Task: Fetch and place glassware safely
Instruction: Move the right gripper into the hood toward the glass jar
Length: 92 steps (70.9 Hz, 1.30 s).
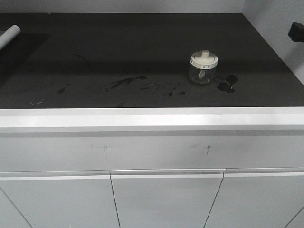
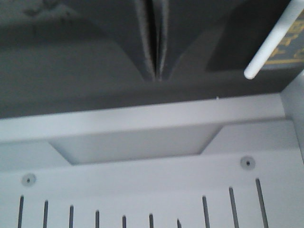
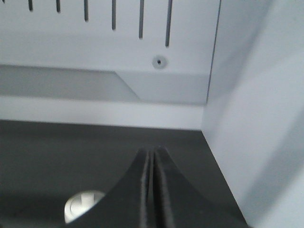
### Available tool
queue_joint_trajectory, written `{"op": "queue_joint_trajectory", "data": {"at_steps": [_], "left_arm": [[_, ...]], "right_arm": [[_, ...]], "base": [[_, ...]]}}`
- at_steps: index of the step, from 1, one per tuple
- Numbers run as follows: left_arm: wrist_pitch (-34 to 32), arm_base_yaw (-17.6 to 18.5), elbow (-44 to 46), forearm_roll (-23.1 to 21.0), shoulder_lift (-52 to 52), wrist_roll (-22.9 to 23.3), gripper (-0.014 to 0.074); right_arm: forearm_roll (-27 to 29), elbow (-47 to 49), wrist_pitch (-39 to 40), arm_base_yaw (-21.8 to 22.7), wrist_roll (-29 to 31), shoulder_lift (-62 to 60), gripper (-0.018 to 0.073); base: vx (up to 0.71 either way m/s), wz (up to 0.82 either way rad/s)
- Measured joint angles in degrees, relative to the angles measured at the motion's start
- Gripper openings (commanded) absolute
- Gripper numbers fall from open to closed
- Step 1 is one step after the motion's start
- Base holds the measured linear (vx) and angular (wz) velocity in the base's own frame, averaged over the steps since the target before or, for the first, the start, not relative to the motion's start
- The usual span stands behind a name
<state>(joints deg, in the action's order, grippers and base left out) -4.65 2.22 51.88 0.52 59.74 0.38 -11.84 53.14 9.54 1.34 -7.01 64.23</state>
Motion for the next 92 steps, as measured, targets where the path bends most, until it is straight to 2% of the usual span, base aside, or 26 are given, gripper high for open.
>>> {"op": "queue_joint_trajectory", "data": {"at_steps": [18,36,55,76,92], "left_arm": [[2.7,0.0,-9.5,0.0,-11.1,0.0,-0.0007],[3.9,0.0,-23.0,0.0,-25.5,0.0,-0.0007],[9.8,0.0,-33.8,0.0,-40.1,0.0,-0.0007],[18.3,0.0,-39.8,-0.5,-52.5,0.0,-0.0007],[18.7,0.0,-40.1,-1.4,-56.6,0.0,-0.0007]], "right_arm": [[0.0,-0.1,-9.5,0.0,-0.4,-5.3,0.0000],[0.0,-4.6,-10.5,-0.2,-0.4,-7.9,0.0000],[-0.1,-6.7,-10.5,-5.5,-0.4,-8.3,0.0000],[-0.2,-6.7,-10.2,-6.5,-0.4,-8.3,0.0000],[-0.2,-6.7,-9.5,-6.5,-0.4,-8.3,0.0000]], "base": [[0.00,0.00],[0.00,0.00],[0.00,0.00],[0.00,0.00],[0.00,0.00]]}}
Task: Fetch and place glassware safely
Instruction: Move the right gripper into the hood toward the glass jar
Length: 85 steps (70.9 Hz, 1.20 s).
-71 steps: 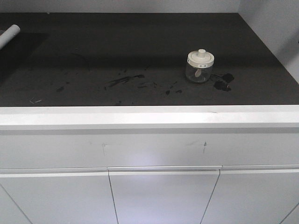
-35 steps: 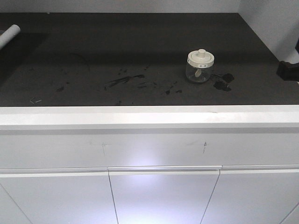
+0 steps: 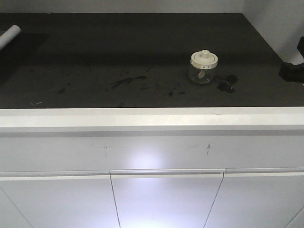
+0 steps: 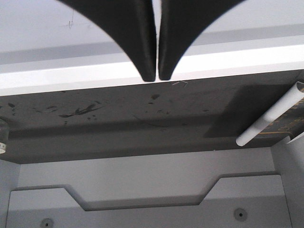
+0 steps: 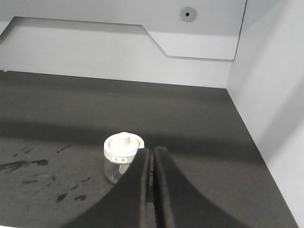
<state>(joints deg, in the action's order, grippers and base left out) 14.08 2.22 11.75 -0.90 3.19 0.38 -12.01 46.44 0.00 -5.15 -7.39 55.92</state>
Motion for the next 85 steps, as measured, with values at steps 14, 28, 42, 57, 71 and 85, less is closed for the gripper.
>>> {"op": "queue_joint_trajectory", "data": {"at_steps": [14,28,42,57,71,85], "left_arm": [[0.1,0.0,0.0,-0.1,0.0,0.0,-0.0007],[0.1,0.0,0.0,-0.1,0.0,0.0,-0.0007],[0.1,0.0,0.0,-0.1,0.0,0.0,-0.0007],[0.1,0.0,0.0,-0.1,0.0,0.0,-0.0007],[0.1,0.0,0.0,-0.1,0.0,0.0,-0.0007],[0.1,0.0,0.0,-0.1,0.0,0.0,-0.0007]], "right_arm": [[0.0,0.0,0.0,0.0,0.0,0.0,0.0000],[0.0,0.0,0.0,0.0,0.0,0.0,0.0014],[-0.1,0.0,1.1,0.0,0.0,0.1,0.0141],[-0.1,0.0,6.2,0.0,0.0,3.9,0.0421],[-0.2,0.0,14.8,0.0,0.0,11.5,0.0571],[-0.4,1.8,22.3,0.0,0.0,21.2,0.0569]], "base": [[0.00,0.00],[0.00,0.00],[0.00,0.00],[0.00,0.00],[0.00,0.00],[0.00,0.00]]}}
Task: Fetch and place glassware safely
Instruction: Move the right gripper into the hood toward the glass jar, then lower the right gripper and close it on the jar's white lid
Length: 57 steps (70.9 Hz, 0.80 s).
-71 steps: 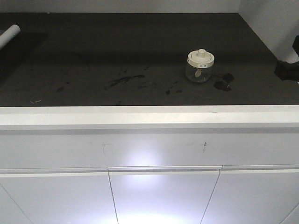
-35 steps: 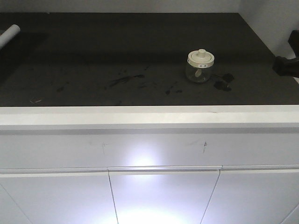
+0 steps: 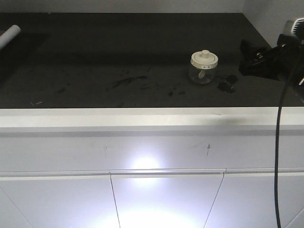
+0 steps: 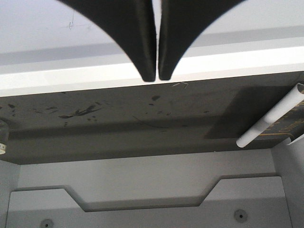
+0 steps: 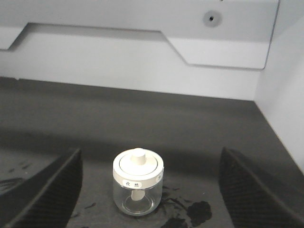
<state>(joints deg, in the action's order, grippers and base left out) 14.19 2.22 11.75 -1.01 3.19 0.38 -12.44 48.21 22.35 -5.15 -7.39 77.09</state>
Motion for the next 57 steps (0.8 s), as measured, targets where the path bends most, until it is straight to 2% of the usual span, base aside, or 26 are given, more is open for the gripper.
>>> {"op": "queue_joint_trajectory", "data": {"at_steps": [25,39,57], "left_arm": [[0.0,0.0,0.0,0.0,0.0,0.0,-0.0007],[0.0,0.0,0.0,0.0,0.0,0.0,-0.0007],[0.0,0.0,0.0,0.0,0.0,0.0,-0.0007]], "right_arm": [[0.0,17.1,1.1,-0.4,0.0,20.1,0.0569],[-2.5,28.4,1.4,-2.3,0.0,31.0,0.0569],[-2.7,39.3,0.7,-2.8,-3.3,42.1,0.0569]], "base": [[0.00,0.00],[0.00,0.00],[0.00,0.00]]}}
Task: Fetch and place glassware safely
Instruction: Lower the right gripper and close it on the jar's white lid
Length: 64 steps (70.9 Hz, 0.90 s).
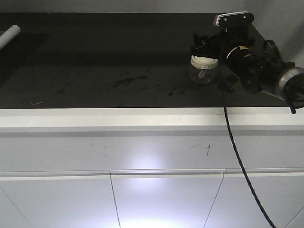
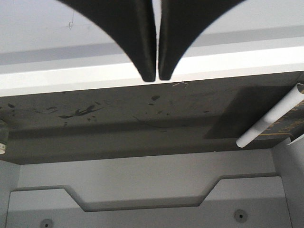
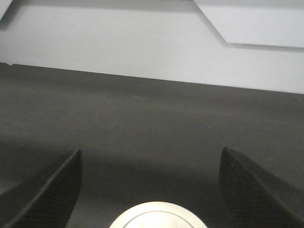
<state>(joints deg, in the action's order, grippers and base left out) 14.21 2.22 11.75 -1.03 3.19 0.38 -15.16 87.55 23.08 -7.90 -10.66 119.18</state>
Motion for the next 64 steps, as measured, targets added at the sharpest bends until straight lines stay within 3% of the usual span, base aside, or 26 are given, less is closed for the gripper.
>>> {"op": "queue_joint_trajectory", "data": {"at_steps": [28,64], "left_arm": [[0.0,0.0,0.0,0.0,0.0,0.0,-0.0007],[0.0,0.0,0.0,0.0,0.0,0.0,-0.0007]], "right_arm": [[0.1,5.3,-1.1,0.0,-0.1,7.6,0.0540],[0.1,5.5,-0.4,0.0,-0.1,9.3,0.0309]], "base": [[0.00,0.00],[0.00,0.00]]}}
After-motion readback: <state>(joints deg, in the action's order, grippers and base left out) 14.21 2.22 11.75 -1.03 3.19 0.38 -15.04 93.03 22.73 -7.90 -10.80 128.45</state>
